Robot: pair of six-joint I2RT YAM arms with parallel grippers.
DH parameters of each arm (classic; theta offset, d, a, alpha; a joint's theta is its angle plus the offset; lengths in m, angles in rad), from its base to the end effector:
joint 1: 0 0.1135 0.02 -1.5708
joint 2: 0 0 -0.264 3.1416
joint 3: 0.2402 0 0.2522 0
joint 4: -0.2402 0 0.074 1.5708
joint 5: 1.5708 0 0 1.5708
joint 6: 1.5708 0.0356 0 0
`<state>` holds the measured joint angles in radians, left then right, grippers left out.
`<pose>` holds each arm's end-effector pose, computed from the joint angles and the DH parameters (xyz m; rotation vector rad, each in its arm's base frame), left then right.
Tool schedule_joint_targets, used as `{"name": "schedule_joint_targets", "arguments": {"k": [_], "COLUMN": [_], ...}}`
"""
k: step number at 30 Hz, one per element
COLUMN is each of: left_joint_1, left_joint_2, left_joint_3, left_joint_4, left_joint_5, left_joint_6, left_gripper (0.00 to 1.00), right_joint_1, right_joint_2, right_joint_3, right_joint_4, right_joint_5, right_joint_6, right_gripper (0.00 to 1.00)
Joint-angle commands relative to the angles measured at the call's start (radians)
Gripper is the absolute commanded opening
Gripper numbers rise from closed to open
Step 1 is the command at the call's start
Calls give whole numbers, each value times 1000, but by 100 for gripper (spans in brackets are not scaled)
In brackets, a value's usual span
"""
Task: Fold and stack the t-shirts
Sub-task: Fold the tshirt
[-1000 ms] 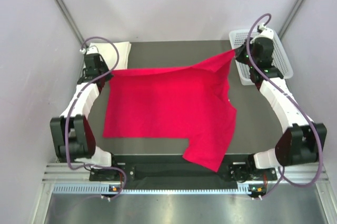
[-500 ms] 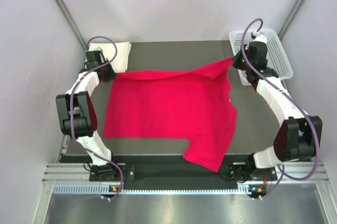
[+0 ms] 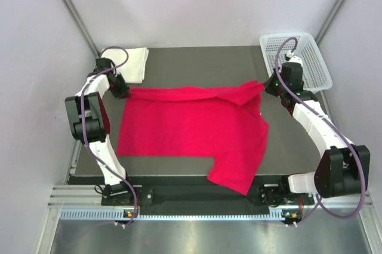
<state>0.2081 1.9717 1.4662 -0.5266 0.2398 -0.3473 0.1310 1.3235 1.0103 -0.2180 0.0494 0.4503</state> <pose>0.4147 0.0789 0.1972 -0.6292 2.5224 -0.3622 0.2990 0.0376 0.2956 0.3658 2.0834 0.2968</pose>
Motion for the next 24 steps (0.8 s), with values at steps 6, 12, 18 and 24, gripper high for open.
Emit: {"name": "schedule_joint_targets", "arguments": {"k": [6,12,18,24], "left_joint_1": [8,19,45,47], "left_joint_2": [59,62,39,35], "left_joint_3": [62,75,97,123], "left_joint_4": [-95,-125,-115,-24], "left_joint_5": [36,12,50,157], "left_joint_6": [34,45,22,-18], "left_gripper": [0,0,0,0], "right_joint_1": [12,18,22,22], "right_joint_2": [19,34,43,101], "right_joint_3": [-16,-25,-18,82], "right_joint_4": [11,2,8,61], "right_joint_5": [-10,-13,-6,17], "right_joint_6": [18,11,2,-10], "right_gripper": [0,0,0,0]}}
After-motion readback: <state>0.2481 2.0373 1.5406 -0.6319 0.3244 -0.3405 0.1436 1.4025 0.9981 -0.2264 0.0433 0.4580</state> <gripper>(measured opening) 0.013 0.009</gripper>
